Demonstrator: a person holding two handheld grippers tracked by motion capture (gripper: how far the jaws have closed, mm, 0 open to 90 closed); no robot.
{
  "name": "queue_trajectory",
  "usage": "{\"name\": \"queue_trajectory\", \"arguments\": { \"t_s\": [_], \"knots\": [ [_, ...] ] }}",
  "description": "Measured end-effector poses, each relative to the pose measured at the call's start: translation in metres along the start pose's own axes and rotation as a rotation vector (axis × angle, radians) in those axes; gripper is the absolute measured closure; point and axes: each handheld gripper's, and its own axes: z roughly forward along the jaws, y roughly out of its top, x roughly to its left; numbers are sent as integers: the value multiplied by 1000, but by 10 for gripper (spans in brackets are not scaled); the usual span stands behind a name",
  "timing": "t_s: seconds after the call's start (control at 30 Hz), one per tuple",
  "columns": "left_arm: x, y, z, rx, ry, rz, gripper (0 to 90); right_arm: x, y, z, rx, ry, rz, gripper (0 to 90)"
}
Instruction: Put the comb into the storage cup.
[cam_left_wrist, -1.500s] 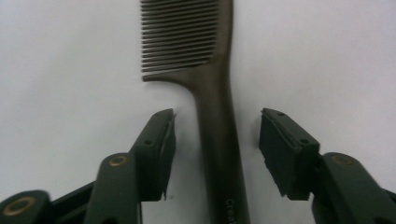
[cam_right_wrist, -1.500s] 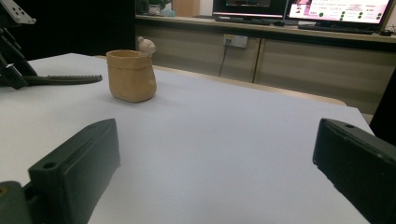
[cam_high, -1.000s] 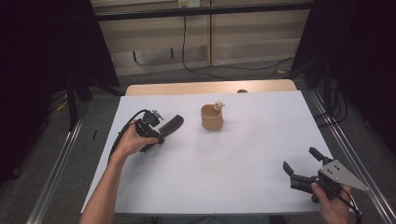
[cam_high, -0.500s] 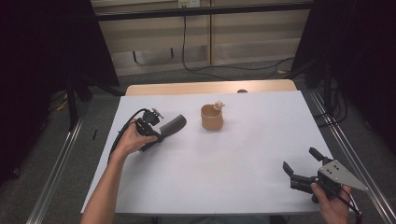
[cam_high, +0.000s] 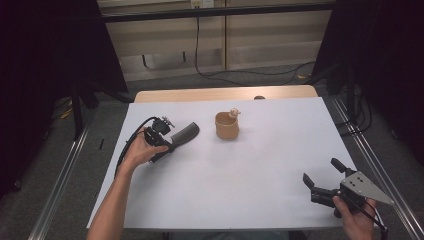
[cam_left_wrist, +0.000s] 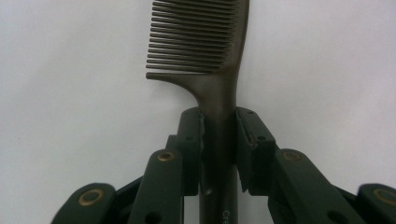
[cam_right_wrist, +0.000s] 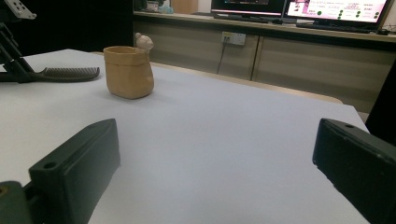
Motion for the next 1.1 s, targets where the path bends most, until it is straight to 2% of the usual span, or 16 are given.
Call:
{"name": "queue_trajectory", "arguments": {
  "t_s": [0.07,0.2,0.33,0.47,0.53,0.67,0.73,0.8,0.87,0.93,1.03,1.1],
  "knots": [
    [-1,0,-1,3,4,0,731,0,0,0,0,-1,-1,2],
    [0,-2,0,-26,-8,-32,731,0,0,-1,-4,1,-2,2],
    [1,-4,-3,-23,-22,-21,731,0,0,-1,-5,2,0,1],
    [4,-8,-8,-43,-9,-33,731,-1,0,-1,-3,-3,-1,0],
    [4,-11,-12,-69,-16,-46,731,-1,0,-1,-3,-3,0,0],
    [5,-13,-17,-100,-13,-47,731,0,0,0,-5,-3,1,0],
    [4,-13,-21,-131,-11,-51,731,0,0,-1,-4,-5,0,0],
    [3,-13,-24,-157,-42,-51,730,0,0,-1,-4,-5,0,0],
    [1,-13,-26,-173,-40,-54,731,0,1,-1,-7,-7,-1,0],
    [-2,-11,-32,-214,-29,-41,731,0,1,-1,-7,-7,1,0],
    [-5,-11,-36,-250,-49,-46,730,0,1,-1,-7,-6,0,1],
    [-5,-11,-38,-265,-35,-48,730,0,1,-1,-7,-6,0,0]
  ]
}}
